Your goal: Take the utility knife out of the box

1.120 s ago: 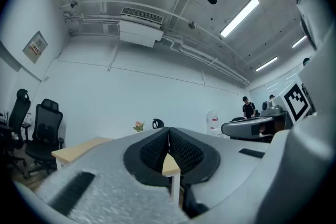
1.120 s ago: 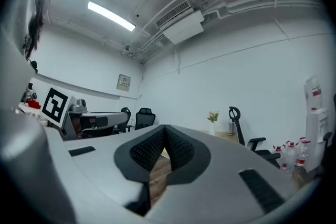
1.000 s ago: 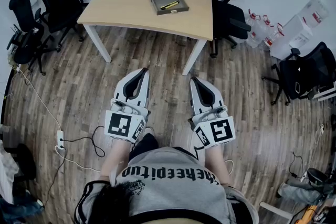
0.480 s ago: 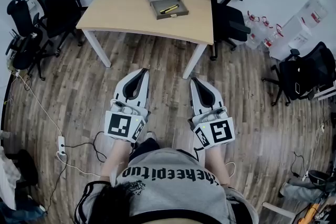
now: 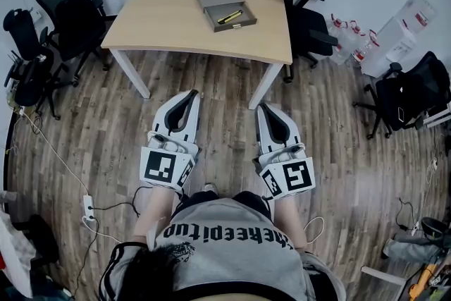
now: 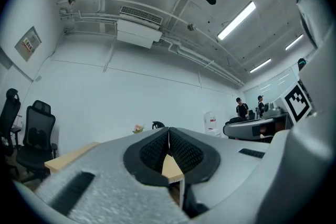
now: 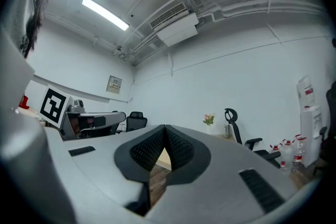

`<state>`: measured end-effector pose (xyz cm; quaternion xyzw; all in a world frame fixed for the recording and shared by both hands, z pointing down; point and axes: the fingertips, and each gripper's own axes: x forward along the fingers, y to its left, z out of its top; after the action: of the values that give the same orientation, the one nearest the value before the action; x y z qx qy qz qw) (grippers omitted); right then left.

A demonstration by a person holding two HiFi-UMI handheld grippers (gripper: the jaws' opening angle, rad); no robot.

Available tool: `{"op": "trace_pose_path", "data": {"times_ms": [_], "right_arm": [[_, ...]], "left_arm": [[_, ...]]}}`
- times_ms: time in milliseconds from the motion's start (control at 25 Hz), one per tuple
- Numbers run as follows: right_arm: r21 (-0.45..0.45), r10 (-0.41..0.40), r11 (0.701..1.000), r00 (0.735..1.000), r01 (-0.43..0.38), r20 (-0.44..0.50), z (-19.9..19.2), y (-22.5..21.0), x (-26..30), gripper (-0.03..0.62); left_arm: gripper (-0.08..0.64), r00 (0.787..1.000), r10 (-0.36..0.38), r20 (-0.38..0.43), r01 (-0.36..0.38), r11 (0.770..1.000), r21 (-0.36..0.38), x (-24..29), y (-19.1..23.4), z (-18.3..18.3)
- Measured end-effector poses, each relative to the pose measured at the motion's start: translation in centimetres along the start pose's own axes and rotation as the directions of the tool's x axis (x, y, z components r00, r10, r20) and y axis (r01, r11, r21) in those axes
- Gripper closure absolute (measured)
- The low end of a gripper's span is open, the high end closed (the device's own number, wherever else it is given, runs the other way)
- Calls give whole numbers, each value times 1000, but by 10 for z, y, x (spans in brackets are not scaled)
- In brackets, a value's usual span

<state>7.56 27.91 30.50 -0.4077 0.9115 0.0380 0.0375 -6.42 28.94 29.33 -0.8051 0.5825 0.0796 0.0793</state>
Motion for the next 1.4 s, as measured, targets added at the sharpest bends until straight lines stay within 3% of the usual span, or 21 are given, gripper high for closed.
{"op": "trace_pose_path", "data": {"times_ms": [520, 1400], "right_arm": [[12, -37, 999, 999, 37, -20, -12, -22, 28, 586], [23, 123, 992, 992, -123, 7, -9, -141, 111, 586]], "left_arm": [[541, 999, -32, -19, 31, 999, -33, 37, 18, -17], [541, 997, 74, -15, -75, 997, -15, 168, 10, -32]]}}
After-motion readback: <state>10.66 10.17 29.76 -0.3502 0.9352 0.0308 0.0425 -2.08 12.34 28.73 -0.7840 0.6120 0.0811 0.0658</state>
